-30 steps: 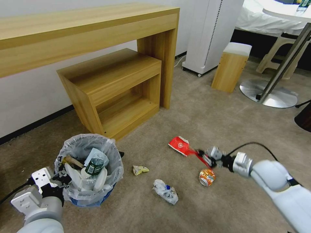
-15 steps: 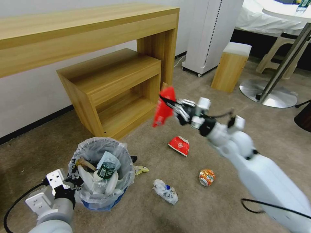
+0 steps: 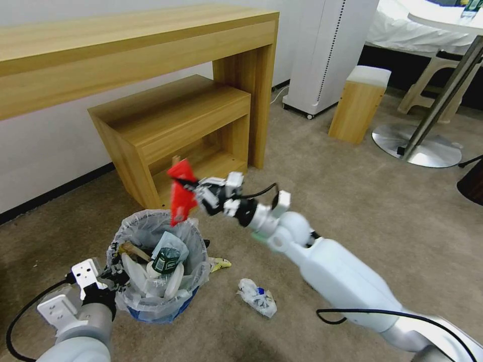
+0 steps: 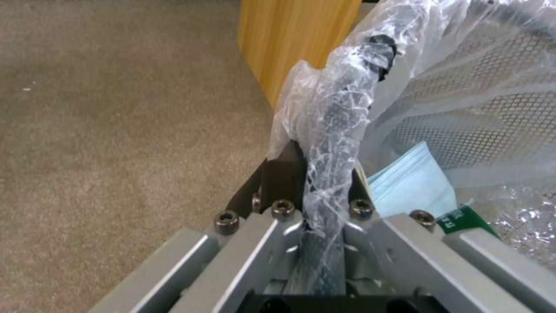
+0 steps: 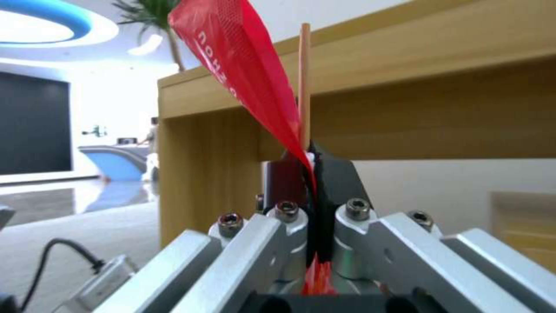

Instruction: Pick up the trash bin and place the garbage on the floor into it.

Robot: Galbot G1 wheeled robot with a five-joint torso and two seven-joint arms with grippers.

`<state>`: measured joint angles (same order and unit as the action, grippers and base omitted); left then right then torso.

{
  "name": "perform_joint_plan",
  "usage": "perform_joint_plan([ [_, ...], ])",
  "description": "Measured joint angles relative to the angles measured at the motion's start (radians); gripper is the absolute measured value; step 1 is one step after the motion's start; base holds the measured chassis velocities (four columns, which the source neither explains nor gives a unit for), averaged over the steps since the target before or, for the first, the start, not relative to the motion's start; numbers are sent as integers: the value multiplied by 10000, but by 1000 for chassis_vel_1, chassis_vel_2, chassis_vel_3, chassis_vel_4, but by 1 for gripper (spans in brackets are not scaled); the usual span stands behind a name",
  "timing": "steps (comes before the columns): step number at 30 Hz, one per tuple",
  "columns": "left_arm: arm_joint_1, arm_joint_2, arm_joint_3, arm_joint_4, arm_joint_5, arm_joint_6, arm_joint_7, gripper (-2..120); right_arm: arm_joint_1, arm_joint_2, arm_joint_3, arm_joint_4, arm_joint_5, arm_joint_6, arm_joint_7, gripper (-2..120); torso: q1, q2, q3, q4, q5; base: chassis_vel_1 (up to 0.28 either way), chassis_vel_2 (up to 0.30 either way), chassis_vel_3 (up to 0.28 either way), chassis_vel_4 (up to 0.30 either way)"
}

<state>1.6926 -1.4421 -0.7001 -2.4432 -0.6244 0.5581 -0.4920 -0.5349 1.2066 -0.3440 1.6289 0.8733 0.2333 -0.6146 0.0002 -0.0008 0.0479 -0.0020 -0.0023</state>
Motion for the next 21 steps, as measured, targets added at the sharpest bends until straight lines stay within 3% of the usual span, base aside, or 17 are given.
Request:
perform_joint_plan([
  [6,-62,-17,11,7,6,16,0,1,214,546,-481,-748,-126,114,-183,0,-1,0,0,0,1,0,0,0,0],
  [17,-53,10,-87,6,-46,17,1,1,317,770,-610,-1479,-445,287,-218,0,-1,0,0,-1,2,0,0,0,0],
  [21,-45,-19,-73,-12,-68,17,2,1,341,842,-603,-1778,-581,349,-201,12,0,0,0,-1,3,0,0,0,0],
])
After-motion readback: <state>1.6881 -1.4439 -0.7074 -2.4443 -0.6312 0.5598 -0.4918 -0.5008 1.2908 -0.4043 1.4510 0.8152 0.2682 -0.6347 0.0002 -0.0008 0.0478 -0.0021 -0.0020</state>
